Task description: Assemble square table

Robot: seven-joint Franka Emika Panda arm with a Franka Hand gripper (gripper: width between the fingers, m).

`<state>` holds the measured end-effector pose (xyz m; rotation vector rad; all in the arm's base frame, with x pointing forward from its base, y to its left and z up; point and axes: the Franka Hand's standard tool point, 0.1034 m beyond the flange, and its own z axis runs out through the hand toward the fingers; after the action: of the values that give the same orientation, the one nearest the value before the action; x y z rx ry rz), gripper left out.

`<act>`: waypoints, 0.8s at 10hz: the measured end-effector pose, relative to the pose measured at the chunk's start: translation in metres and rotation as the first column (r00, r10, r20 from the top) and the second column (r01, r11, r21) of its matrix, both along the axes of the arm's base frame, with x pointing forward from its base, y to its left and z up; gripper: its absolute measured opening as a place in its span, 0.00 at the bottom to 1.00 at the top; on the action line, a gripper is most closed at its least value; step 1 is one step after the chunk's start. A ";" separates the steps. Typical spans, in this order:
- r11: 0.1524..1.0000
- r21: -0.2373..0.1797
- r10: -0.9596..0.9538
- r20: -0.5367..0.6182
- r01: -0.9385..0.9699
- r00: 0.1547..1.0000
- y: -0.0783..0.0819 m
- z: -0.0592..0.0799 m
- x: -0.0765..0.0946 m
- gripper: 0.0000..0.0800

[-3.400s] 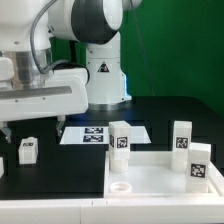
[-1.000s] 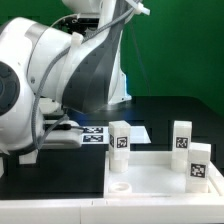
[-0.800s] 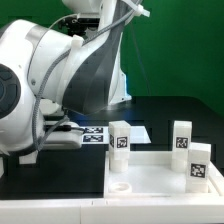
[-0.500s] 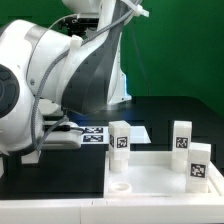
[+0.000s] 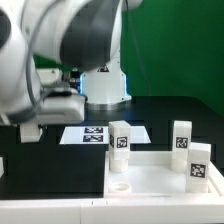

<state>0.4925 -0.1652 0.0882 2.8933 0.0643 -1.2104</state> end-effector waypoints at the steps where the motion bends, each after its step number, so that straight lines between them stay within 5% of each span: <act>1: 0.999 -0.019 0.036 0.076 -0.034 0.996 -0.002 0.001 0.003 0.35; 4: 0.999 -0.026 0.046 0.269 -0.041 0.962 -0.003 -0.001 0.010 0.35; 6: 1.000 0.021 -0.018 0.394 0.010 0.919 0.039 0.020 0.026 0.35; 8: 0.994 0.060 -0.105 0.514 0.086 0.851 0.064 0.044 0.060 0.36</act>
Offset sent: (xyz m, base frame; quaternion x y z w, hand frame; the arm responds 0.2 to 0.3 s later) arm 0.0000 0.0000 0.0000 0.0000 0.1296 0.0000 0.9916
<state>0.5526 -0.1012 0.1317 3.1716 -0.0641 -0.3958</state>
